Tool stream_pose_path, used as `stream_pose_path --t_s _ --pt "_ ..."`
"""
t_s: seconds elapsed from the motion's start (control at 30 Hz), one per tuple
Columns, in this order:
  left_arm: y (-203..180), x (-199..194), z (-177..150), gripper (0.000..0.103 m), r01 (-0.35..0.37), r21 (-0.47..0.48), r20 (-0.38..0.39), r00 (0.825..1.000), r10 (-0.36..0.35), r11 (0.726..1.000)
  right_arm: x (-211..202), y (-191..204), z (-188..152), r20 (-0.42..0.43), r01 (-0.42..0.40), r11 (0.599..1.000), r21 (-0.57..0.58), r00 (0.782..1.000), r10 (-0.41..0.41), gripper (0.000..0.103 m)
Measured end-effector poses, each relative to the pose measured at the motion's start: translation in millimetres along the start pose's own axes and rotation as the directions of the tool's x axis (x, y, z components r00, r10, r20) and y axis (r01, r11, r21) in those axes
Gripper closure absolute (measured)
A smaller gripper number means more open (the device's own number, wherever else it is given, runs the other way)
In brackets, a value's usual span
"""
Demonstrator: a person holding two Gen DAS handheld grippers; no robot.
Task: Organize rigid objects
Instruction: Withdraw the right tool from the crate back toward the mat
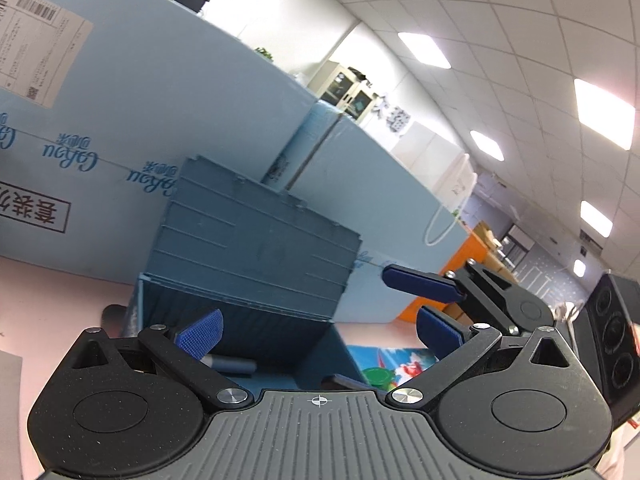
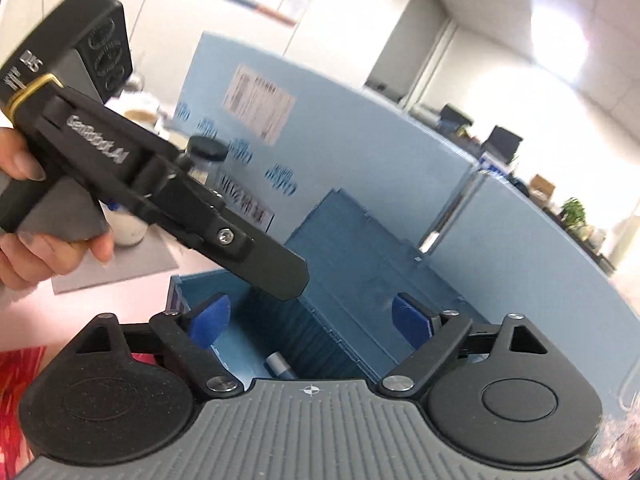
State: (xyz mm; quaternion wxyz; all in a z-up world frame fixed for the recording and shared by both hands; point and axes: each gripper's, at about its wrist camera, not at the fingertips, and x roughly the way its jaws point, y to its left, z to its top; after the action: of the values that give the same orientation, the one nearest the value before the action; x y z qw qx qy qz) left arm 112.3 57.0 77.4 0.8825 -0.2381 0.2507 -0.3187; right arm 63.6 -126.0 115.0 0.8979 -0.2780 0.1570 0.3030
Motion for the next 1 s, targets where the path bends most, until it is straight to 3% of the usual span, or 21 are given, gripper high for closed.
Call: stream_pose_path --t_s 0.17,0.37,0.77,1.0 --pt "-13.1 -2.3 -2.7 0.0 0.028 0.032 0.009 1.0 -0.028 0.999 -21.5 2.3 -8.7 0.067 0.116 0.991 0.065 0.991 -0.12 0.006" --pt "-27.5 -6.3 -5.3 0.0 0.05 0.074 0.022 0.998 -0.052 0.996 -57.9 1.0 -20.1 0.142 0.256 0.933 0.251 0.944 -0.297 0.0" --pt "-51.7 -5.5 -14.2 0.0 0.108 0.136 0.04 0.993 -0.114 0.985 -98.2 5.7 -46.5 0.144 0.356 0.838 0.414 0.883 -0.447 0.0" --pt "-56.0 -2.7 -17.0 0.0 0.102 0.148 0.04 0.993 -0.109 0.984 -120.7 0.1 -65.0 0.094 0.444 0.732 0.516 0.821 -0.564 0.0"
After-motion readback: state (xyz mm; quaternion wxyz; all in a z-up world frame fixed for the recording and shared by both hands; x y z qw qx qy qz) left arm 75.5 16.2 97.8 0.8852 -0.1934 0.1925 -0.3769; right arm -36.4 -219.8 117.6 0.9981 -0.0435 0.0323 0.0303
